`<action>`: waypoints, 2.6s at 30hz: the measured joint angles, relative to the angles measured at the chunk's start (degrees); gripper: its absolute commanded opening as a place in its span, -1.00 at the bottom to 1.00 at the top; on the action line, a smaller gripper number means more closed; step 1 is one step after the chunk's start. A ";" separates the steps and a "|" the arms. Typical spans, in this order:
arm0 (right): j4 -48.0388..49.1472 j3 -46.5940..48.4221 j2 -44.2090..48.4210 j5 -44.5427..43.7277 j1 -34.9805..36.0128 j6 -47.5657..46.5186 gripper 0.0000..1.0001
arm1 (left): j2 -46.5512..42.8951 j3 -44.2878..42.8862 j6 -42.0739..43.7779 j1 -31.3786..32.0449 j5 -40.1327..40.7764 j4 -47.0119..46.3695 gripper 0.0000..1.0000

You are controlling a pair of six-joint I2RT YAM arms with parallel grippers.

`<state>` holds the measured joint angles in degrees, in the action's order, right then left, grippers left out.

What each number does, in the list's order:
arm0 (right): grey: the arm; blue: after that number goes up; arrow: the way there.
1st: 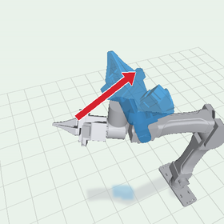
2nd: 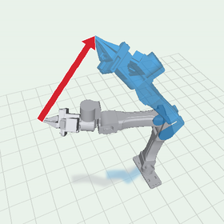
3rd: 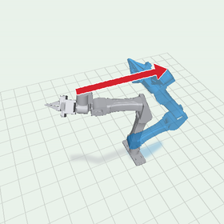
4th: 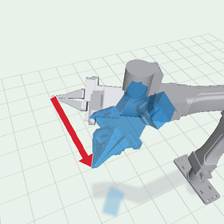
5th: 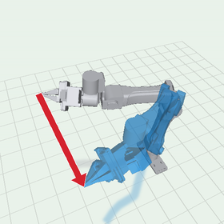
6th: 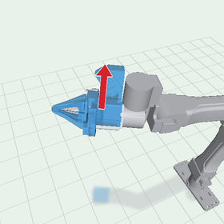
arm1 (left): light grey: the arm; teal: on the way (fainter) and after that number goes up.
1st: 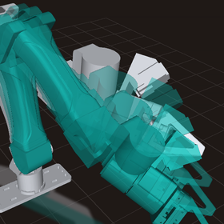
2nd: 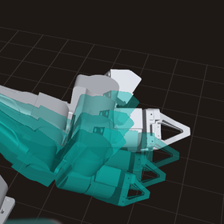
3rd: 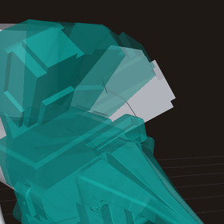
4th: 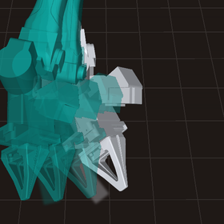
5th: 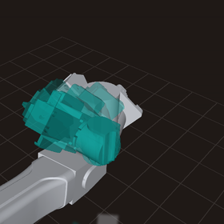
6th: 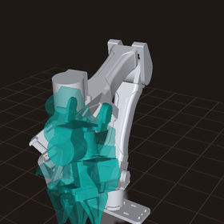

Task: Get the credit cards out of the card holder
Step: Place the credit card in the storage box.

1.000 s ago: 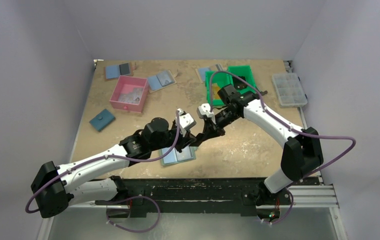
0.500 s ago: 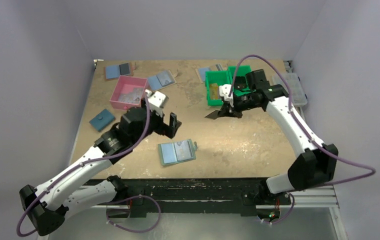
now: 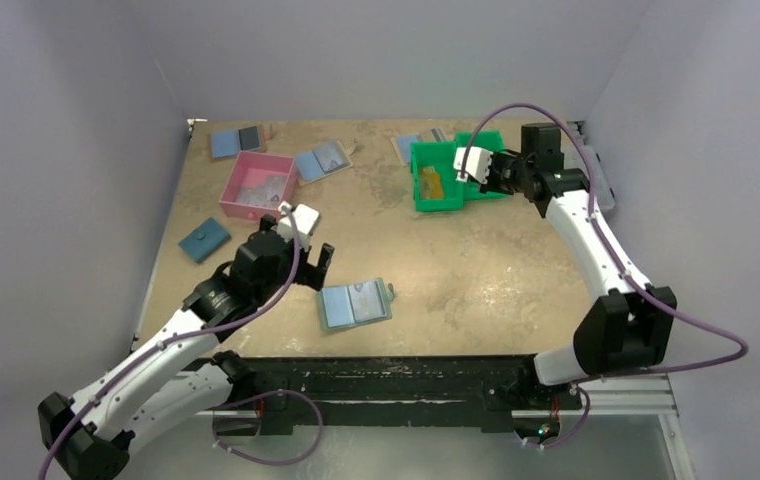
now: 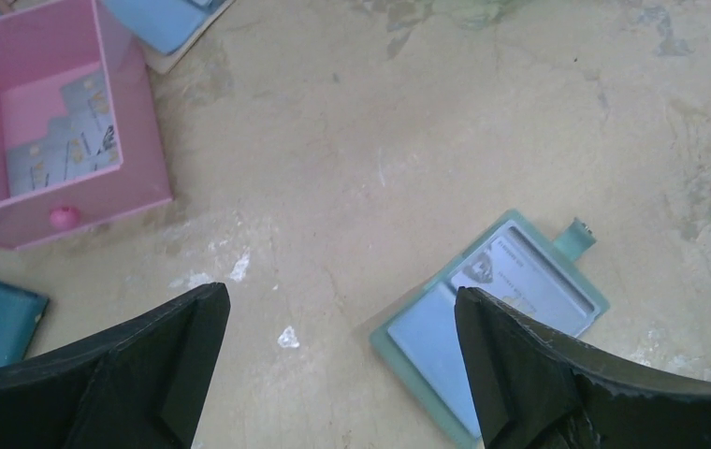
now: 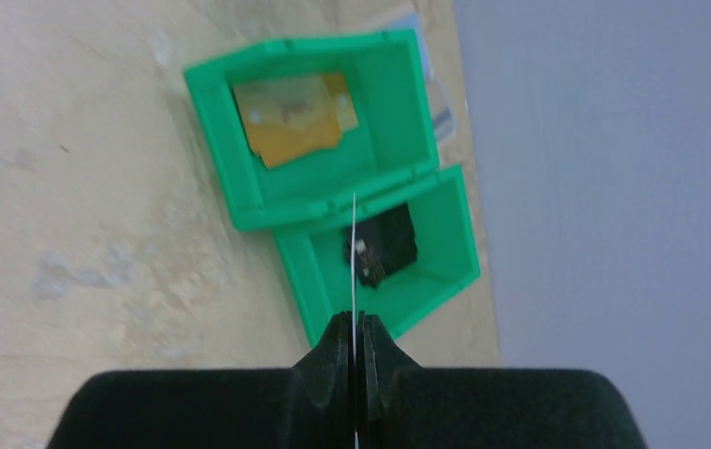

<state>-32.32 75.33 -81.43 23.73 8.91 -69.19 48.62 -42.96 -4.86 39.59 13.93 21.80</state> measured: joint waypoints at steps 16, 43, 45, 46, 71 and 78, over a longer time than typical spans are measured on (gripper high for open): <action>14.01 2.51 -17.73 -9.77 -2.93 -10.75 -1.00 | -8.52 4.87 -1.57 -4.22 0.39 -1.57 0.95; 33.97 5.49 -37.46 -17.66 -2.93 -12.68 -0.01 | -7.26 4.87 -1.60 -8.04 -0.37 -2.05 0.94; 32.35 5.62 -37.31 -17.03 -2.93 -12.81 0.05 | -7.26 4.87 -1.60 -8.15 -0.42 -2.05 0.94; 31.34 5.70 -37.18 -16.52 -2.95 -12.81 0.09 | -7.26 4.87 -1.57 -8.17 -0.46 -2.05 0.94; -0.15 -0.26 1.07 3.91 -3.04 8.07 0.98 | -6.56 4.87 -2.49 -8.85 -7.89 -2.10 0.95; 4.39 -14.64 19.45 23.10 -2.97 27.08 0.98 | -4.28 4.83 -6.86 -8.90 -16.20 -2.71 0.97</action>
<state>-27.92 60.69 -61.98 46.83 5.93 -42.11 44.34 -38.13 -11.73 30.70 -2.26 19.09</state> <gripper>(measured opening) 0.987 0.976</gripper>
